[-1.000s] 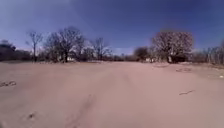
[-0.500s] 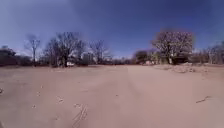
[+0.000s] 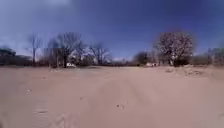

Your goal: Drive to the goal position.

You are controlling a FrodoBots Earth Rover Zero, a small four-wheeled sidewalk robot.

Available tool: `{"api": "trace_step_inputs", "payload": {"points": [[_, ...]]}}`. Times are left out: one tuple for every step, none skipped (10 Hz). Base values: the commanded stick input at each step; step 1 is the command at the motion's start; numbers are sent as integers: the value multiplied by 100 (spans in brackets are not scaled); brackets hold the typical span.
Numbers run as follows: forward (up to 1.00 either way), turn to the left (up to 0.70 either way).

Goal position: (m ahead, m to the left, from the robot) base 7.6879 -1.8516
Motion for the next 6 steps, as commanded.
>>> {"api": "trace_step_inputs", "payload": {"points": [[100, 0], [100, 0], [100, 0], [100, 0], [100, 0], [100, 0]]}}
